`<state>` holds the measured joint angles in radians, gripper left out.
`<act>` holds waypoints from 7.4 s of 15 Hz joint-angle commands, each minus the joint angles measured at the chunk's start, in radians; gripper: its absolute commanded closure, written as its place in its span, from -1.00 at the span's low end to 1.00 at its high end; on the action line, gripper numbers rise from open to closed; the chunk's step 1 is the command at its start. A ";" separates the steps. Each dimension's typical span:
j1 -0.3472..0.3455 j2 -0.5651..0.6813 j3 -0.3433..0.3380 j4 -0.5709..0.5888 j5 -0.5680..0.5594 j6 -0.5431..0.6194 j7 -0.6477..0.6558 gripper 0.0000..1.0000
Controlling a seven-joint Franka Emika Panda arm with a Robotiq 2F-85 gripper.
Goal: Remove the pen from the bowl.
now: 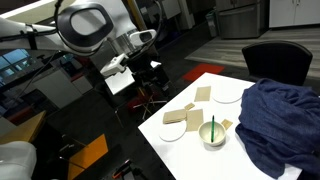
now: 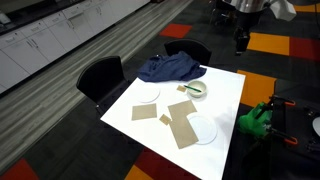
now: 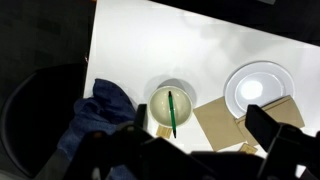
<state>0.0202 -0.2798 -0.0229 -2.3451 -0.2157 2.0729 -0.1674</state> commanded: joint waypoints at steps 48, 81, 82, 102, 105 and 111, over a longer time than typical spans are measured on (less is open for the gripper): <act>-0.339 0.777 0.167 0.151 0.189 0.772 -0.495 -0.33; -0.143 0.914 0.051 0.324 0.053 0.794 -0.202 0.94; -0.138 0.894 0.049 0.316 0.056 0.783 -0.189 0.94; 0.102 0.806 0.055 0.395 0.176 0.578 0.287 0.94; 0.176 0.822 0.014 0.429 0.150 0.536 0.430 0.94; 0.281 0.903 -0.051 0.556 0.114 0.325 0.666 0.94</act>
<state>0.2610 0.5679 -0.0423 -1.8793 -0.0770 2.4963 0.3991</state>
